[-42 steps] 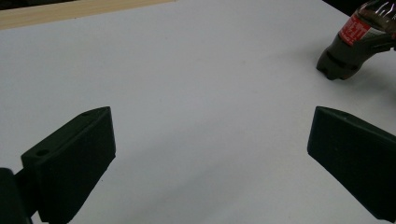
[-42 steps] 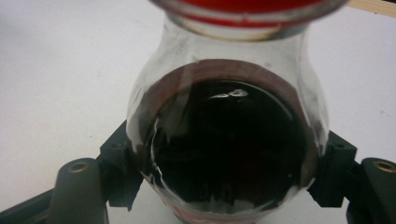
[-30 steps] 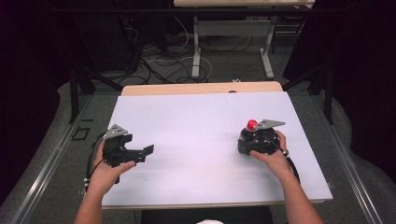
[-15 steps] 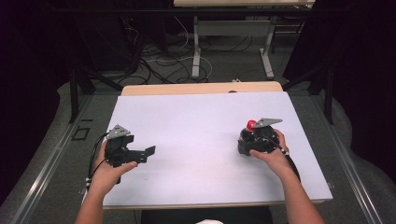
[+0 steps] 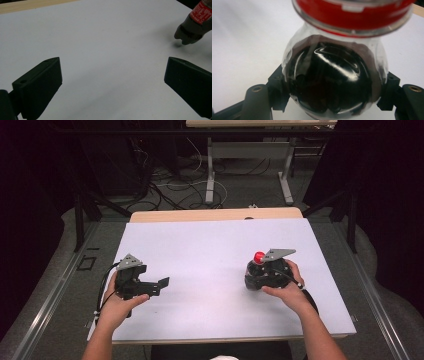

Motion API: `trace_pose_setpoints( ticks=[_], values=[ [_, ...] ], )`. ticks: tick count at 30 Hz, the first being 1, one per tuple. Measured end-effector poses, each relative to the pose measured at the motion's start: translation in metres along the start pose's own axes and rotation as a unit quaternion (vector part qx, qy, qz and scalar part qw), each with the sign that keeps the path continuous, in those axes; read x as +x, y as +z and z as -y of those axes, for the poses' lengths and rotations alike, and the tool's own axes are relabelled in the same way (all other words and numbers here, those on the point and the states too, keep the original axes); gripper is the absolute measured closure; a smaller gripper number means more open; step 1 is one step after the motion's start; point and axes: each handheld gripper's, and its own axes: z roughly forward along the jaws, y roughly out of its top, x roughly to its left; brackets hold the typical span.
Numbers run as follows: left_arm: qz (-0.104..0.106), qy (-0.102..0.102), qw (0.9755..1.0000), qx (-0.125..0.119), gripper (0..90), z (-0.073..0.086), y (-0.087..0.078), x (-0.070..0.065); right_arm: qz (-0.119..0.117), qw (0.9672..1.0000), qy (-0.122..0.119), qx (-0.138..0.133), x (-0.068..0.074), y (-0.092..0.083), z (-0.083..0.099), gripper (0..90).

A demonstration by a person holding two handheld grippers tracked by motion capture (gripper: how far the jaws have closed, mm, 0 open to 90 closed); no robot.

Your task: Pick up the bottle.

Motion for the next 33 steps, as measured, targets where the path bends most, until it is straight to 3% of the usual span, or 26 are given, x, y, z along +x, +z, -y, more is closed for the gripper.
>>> trace_pose_setpoints(
  ticks=[8,10,15,21,24,26,28,33],
  values=[
    [0.042,0.014,0.9989,-0.019,2.5,-0.006,0.003,-0.016,-0.054,0.9976,-0.043,-0.009,0.03,-0.002,-0.012,29.5],
    [0.061,0.023,0.9977,-0.017,5.3,-0.008,0.003,-0.021,-0.07,0.9961,-0.054,-0.007,0.036,-0.002,-0.014,29.5],
    [0.08,0.053,0.9952,-0.017,16.2,-0.015,0.005,-0.036,-0.102,0.9916,-0.08,-0.003,0.05,-0.001,-0.017,29.5],
    [0.119,0.087,0.9889,-0.019,20.6,-0.027,0.008,-0.057,-0.124,0.987,-0.102,-0.006,0.065,0.001,-0.02,29.5],
    [0.142,0.093,0.9851,-0.026,24.8,-0.034,0.007,-0.066,-0.137,0.9847,-0.108,-0.004,0.07,0.002,-0.021,29.5],
    [0.159,0.105,0.9813,-0.026,31.0,-0.039,0.007,-0.072,-0.144,0.9826,-0.117,-0.003,0.075,0.003,-0.02,29.5],
    [0.177,0.102,0.9787,-0.018,31.1,-0.042,0.009,-0.079,-0.146,0.9819,-0.121,-0.002,0.075,0.003,-0.02,29.5],
    [0.206,0.119,0.9712,-0.002,32.2,-0.051,0.013,-0.094,-0.158,0.979,-0.129,0.004,0.081,0.005,-0.02,29.5]
  ],
)
